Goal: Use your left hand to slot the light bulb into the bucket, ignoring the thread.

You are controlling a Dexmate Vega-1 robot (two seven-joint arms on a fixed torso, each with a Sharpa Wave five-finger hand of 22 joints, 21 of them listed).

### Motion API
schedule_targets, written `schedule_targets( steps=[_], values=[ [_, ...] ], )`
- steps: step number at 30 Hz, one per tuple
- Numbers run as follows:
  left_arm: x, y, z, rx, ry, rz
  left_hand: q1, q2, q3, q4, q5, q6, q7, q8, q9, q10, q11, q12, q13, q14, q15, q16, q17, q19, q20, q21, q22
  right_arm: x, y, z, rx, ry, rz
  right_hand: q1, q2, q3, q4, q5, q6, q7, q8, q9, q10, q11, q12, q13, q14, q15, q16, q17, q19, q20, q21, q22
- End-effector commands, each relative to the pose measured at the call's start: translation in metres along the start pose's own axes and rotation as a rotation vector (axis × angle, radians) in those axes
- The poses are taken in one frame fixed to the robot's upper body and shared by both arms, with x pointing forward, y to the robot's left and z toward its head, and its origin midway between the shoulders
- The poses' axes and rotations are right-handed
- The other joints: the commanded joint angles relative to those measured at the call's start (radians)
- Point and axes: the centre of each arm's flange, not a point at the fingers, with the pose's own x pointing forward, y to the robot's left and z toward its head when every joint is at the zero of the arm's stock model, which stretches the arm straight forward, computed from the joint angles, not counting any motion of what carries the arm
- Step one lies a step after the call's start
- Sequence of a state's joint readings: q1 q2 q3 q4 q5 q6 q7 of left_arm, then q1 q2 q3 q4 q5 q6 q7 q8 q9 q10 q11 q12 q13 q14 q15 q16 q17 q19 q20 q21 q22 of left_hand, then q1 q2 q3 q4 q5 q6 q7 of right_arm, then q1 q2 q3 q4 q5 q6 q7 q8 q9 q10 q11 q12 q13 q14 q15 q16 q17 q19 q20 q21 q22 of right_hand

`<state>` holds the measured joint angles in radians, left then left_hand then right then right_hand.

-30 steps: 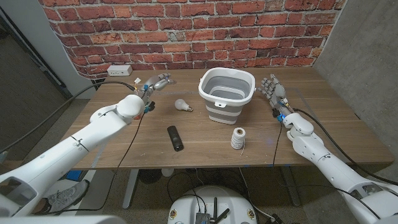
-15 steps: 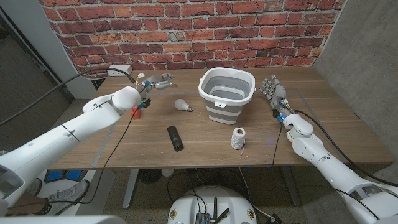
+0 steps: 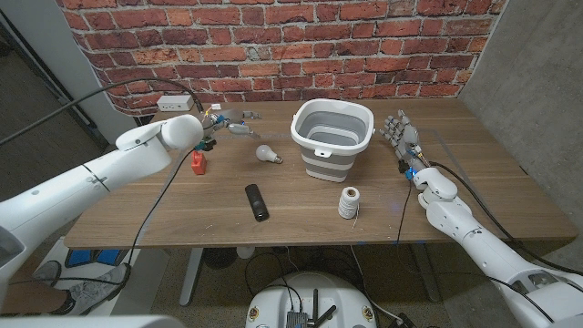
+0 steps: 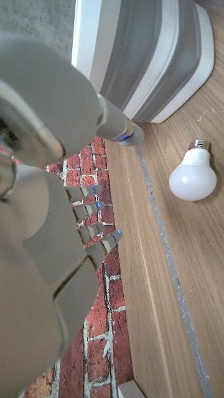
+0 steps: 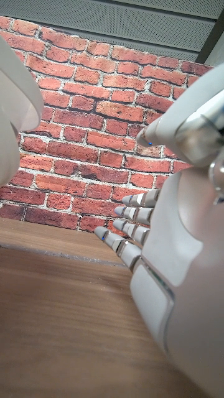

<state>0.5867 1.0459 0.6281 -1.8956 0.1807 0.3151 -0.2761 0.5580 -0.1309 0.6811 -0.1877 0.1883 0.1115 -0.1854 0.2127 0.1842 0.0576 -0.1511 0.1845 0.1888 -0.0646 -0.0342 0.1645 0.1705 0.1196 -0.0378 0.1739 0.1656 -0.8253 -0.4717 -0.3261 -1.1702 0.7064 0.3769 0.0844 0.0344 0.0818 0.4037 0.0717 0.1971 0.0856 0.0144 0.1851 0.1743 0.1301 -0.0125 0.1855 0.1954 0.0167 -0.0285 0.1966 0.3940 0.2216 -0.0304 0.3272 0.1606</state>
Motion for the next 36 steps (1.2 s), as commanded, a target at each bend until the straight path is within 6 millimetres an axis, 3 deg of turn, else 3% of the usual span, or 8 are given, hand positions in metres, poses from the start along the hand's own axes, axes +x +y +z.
schedule_targets(
  steps=[1, 16, 25, 36],
  values=[
    [0.006, 0.015, 0.002, 0.204, 0.002, -0.117, 0.035, -0.014, -0.015, 0.002, -0.008, -0.039, -0.006, -0.009, 0.003, -0.044, 0.001, -0.005, 0.004, -0.047, 0.007, 0.003, 0.003, -0.034, -0.004, -0.001, 0.003, 0.0, 0.003, -0.005, 0.016, 0.001, -0.022, -0.009, 0.021, -0.001, 0.005, 0.006, 0.007, -0.003, 0.006, 0.004, 0.007, -0.003, 0.009, -0.001, 0.0, -0.008, 0.005, 0.0, 0.006, 0.003, -0.006, 0.005],
    [0.016, 0.021, 0.015, 0.403, 0.027, -0.209, 0.096, -0.024, -0.053, 0.01, -0.015, -0.173, 0.025, -0.019, 0.003, -0.193, 0.031, -0.008, 0.004, -0.172, 0.05, 0.007, 0.005, -0.195, 0.037, -0.003, 0.005, 0.0, 0.005, -0.005, 0.012, -0.011, -0.024, -0.008, 0.022, -0.004, 0.004, 0.006, 0.011, -0.005, 0.006, 0.004, 0.007, -0.004, 0.009, -0.002, -0.004, -0.01, 0.007, -0.003, 0.007, 0.007, -0.017, 0.006],
    [0.024, 0.013, 0.023, 0.5, 0.022, -0.24, 0.104, -0.022, -0.064, 0.012, -0.015, -0.201, 0.037, -0.016, 0.004, -0.222, 0.036, -0.005, 0.003, -0.201, 0.059, 0.007, 0.005, -0.261, 0.054, -0.008, 0.005, -0.001, 0.004, -0.002, 0.003, -0.008, -0.018, -0.008, 0.023, -0.007, 0.005, 0.006, 0.008, 0.003, 0.004, 0.004, 0.004, -0.002, 0.008, -0.002, -0.007, -0.016, 0.008, -0.006, 0.002, -0.008, -0.027, 0.006],
    [0.037, 0.004, 0.032, 0.574, 0.01, -0.248, 0.119, -0.014, -0.083, 0.015, -0.012, -0.284, 0.046, -0.019, 0.005, -0.288, 0.058, -0.003, 0.006, -0.272, 0.076, 0.007, 0.006, -0.376, 0.102, -0.006, 0.006, -0.002, 0.004, -0.001, -0.001, -0.006, -0.023, -0.009, 0.024, -0.006, 0.007, 0.006, 0.01, 0.005, 0.005, 0.004, 0.003, -0.003, 0.008, -0.003, -0.007, -0.016, 0.008, -0.009, 0.004, -0.009, -0.032, 0.006]
  ],
)
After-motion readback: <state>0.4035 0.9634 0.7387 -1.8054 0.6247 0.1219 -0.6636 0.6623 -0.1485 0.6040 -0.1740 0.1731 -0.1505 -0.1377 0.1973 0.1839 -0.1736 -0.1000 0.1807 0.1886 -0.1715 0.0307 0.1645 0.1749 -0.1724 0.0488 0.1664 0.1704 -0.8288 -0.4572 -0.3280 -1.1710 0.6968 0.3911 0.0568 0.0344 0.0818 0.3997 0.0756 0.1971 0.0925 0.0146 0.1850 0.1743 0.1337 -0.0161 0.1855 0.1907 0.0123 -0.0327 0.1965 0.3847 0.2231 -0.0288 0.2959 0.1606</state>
